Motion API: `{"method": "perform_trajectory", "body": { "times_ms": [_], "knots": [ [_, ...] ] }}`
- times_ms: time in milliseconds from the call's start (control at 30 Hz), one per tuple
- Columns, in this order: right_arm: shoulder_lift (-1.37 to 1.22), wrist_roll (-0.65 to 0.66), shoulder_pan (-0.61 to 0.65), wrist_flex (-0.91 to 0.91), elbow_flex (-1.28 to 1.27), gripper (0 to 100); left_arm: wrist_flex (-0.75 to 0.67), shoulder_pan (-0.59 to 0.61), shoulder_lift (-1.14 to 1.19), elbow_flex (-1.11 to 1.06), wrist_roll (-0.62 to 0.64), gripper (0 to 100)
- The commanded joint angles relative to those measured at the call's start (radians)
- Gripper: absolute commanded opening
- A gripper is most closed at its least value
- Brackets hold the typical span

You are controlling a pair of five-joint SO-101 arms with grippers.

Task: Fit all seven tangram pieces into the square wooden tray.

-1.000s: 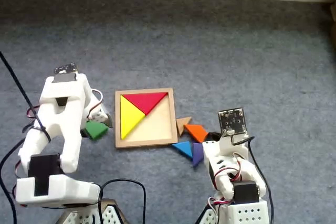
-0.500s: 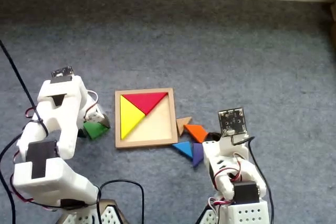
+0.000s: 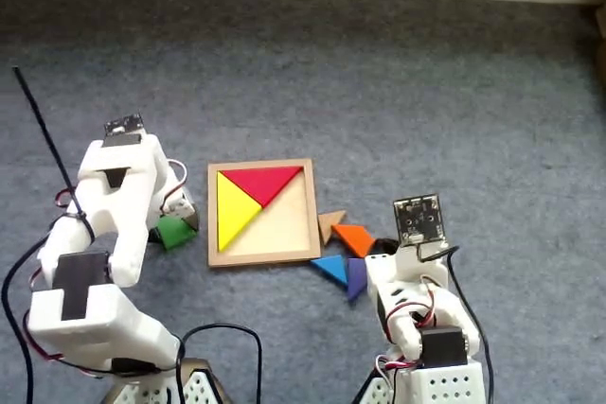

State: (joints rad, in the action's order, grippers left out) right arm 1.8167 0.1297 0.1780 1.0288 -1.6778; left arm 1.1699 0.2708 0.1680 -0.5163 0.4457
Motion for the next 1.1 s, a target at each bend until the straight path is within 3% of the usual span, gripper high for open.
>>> {"method": "perform_trajectory", "body": {
  "times_ms": [0, 333, 500, 667, 900, 1067],
  "knots": [
    [0.015, -0.005, -0.016, -0.007, -0.136, 2.2, -0.021, -0.007, 0.012, 0.012, 0.008, 0],
    [0.015, -0.005, -0.016, -0.007, -0.136, 2.2, 0.002, -0.134, -0.035, 0.019, 0.015, 0],
    [0.015, -0.005, -0.016, -0.007, -0.136, 2.2, 0.166, -0.173, -0.248, 0.053, 0.015, 0],
    [0.015, -0.005, -0.016, -0.007, -0.136, 2.2, 0.235, -0.262, -0.456, 0.044, 0.015, 1],
    [0.015, -0.005, -0.016, -0.007, -0.136, 2.2, 0.232, -0.456, -0.45, 0.045, 0.015, 1],
    [0.015, -0.005, -0.016, -0.007, -0.136, 2.2, 0.11, -0.552, -0.314, 0.048, 0.017, 1]
  ]
}}
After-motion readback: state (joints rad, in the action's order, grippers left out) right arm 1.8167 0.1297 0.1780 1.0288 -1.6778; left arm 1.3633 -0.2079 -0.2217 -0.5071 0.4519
